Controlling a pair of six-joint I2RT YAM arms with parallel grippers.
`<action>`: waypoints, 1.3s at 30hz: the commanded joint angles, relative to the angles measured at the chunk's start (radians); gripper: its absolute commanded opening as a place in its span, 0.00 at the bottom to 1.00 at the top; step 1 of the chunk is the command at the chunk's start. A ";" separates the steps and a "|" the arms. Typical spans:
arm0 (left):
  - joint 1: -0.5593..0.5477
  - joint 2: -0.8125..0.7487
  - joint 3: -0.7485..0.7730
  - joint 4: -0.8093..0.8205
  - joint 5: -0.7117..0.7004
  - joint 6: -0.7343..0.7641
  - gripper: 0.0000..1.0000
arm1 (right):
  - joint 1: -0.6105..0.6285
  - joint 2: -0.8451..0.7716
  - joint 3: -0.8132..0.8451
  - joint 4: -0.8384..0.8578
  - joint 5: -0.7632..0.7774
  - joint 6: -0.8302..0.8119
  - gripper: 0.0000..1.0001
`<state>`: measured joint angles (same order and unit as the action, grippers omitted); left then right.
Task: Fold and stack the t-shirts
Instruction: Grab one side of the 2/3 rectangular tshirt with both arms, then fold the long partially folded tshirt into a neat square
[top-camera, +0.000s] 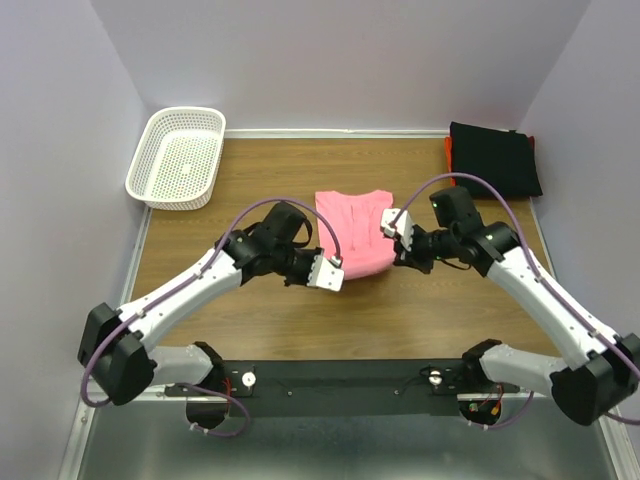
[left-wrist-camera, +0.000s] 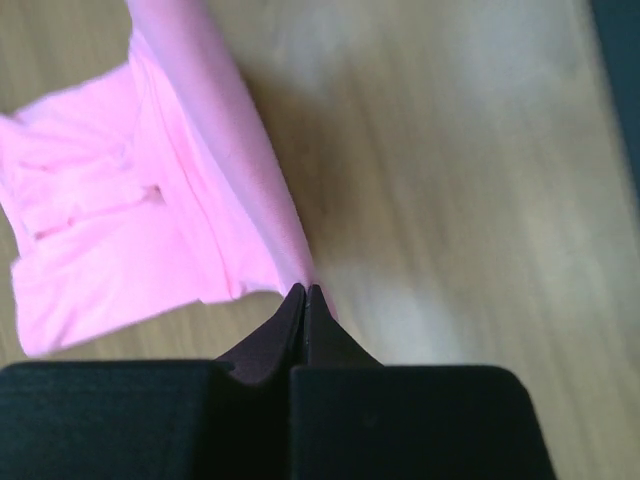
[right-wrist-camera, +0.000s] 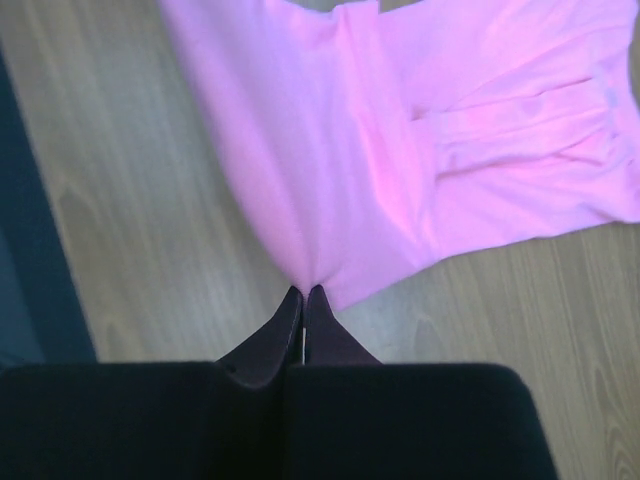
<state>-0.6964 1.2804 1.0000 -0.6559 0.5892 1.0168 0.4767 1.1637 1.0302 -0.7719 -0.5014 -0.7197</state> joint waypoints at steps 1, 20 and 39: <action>-0.049 -0.085 0.021 -0.090 0.145 -0.173 0.00 | -0.001 -0.067 0.022 -0.190 -0.085 -0.011 0.01; 0.198 0.632 0.554 -0.047 0.074 -0.107 0.00 | -0.217 0.474 0.159 -0.018 -0.118 -0.143 0.01; 0.201 0.436 0.213 0.104 0.112 -0.268 0.00 | -0.214 0.570 0.148 0.157 -0.106 -0.023 0.00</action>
<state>-0.5056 1.8317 1.2186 -0.5358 0.6724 0.7811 0.2665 1.8240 1.1732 -0.6224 -0.5961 -0.7712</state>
